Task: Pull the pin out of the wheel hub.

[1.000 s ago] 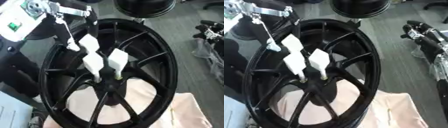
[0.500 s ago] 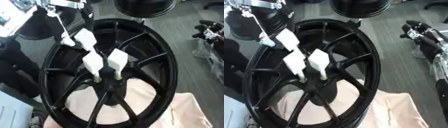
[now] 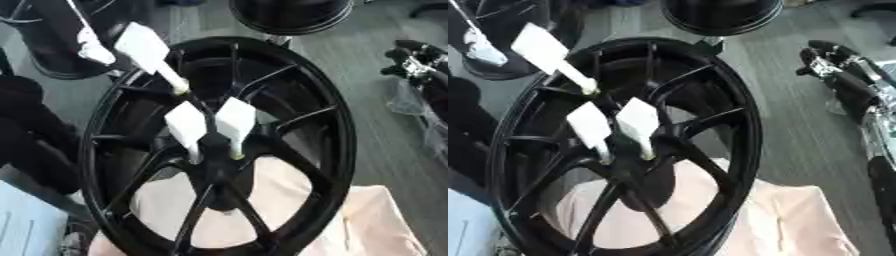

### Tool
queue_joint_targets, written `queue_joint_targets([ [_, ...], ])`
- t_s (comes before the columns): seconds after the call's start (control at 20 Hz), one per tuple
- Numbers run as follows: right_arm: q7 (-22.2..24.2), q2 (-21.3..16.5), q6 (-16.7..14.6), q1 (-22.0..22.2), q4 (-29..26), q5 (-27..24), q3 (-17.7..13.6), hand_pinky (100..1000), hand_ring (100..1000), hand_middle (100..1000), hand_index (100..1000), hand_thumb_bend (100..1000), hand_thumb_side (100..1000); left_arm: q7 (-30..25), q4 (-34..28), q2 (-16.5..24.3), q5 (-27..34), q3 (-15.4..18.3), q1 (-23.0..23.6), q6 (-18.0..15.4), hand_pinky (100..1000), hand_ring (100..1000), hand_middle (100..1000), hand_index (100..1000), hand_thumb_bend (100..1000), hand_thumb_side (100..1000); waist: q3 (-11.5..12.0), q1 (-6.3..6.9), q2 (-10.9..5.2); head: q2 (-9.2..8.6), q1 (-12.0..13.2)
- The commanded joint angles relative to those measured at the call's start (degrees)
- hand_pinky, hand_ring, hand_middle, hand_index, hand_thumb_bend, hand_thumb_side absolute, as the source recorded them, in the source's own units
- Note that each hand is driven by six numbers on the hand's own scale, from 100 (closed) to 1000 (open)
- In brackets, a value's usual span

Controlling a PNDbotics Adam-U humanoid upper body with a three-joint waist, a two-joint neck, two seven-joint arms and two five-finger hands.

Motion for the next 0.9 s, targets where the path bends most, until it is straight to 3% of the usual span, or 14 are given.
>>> queue_joint_targets([
  [0.05,-0.43,-2.1,-0.03,-0.35,-0.57,0.14,-0.77,959,681,765,861,308,394,-1.23,-3.25,6.2,2.64,4.29,1.04,0.56,787,654,496,471,585,100,0.4,-0.24,-1.7,0.3,-1.02],
  [0.1,-0.52,-2.23,-0.04,-0.21,-0.55,0.14,-0.86,959,681,765,861,304,397,-1.23,-4.05,7.84,3.53,5.72,2.28,1.2,785,652,495,470,503,100,0.65,-0.19,-1.75,0.41,-1.24],
  [0.4,-1.04,-2.93,-0.19,0.49,-0.48,0.08,-1.32,959,680,766,861,305,397,-1.22,-7.92,17.33,9.56,15.88,12.54,4.38,778,638,488,464,446,100,1.68,0.06,-1.93,0.71,-1.53],
  [0.7,-1.94,-3.32,-0.33,1.01,-0.63,-0.34,-2.1,959,679,766,861,306,395,4.17,-5.21,24.79,15.08,26.98,29.47,6.46,767,625,482,458,311,100,2.48,-0.15,-1.94,0.82,-1.97],
  [0.9,-2.4,-3.5,-0.5,1.51,-0.61,-0.45,-2.44,959,679,766,861,305,396,7.81,-1.37,26.53,16.21,30.84,36.66,6.33,766,624,482,459,274,100,2.97,-0.41,-1.91,0.52,-2.59],
])
